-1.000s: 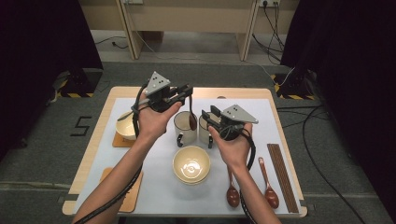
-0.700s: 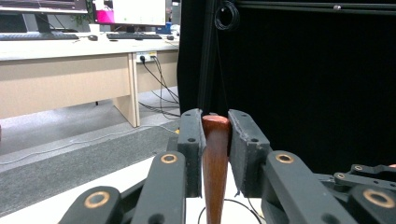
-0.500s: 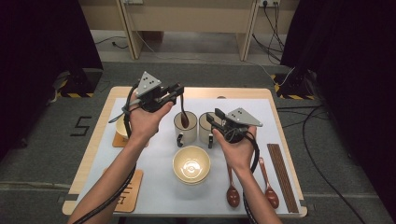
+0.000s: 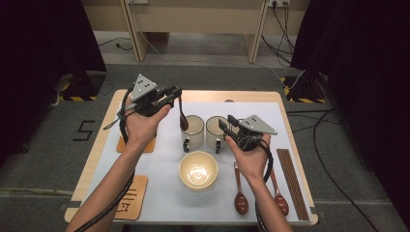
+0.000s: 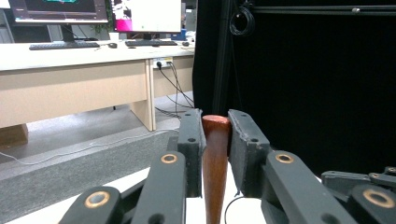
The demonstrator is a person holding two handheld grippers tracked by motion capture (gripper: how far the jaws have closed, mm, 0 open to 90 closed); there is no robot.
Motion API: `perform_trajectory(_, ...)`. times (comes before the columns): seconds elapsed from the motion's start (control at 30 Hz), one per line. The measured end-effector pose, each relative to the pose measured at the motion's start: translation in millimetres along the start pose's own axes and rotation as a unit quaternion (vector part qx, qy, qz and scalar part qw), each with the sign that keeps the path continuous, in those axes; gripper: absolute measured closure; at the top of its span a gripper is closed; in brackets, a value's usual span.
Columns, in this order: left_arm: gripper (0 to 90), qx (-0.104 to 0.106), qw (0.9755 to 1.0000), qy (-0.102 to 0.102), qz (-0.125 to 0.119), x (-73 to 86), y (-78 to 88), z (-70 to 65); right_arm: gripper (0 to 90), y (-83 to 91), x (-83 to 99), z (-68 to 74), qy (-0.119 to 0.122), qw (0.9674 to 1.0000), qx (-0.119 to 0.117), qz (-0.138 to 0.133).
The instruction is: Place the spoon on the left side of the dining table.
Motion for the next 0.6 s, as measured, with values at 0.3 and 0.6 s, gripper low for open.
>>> perform_trajectory(0.3,74.8,-0.022,0.9997,-0.006,0.002,3.8,10.4,12.0,60.3,4.5,6.5,-8.2,-0.003,1.0000,0.009,0.002)
perform_trajectory(0.6,74.8,-0.035,0.9994,-0.010,0.000,2.9,18.4,20.9,60.0,9.3,11.4,-16.5,-0.011,0.9998,0.018,0.004)
Point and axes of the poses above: each handheld gripper's, and its own axes: y roughly backward along the jaws, x roughly out of its underside, z roughly to its left, the point moved 4 cm from there along -y, roughly forward along the jaws, and after that the axes turned 13 degrees about -y, right-handed, at the moved point
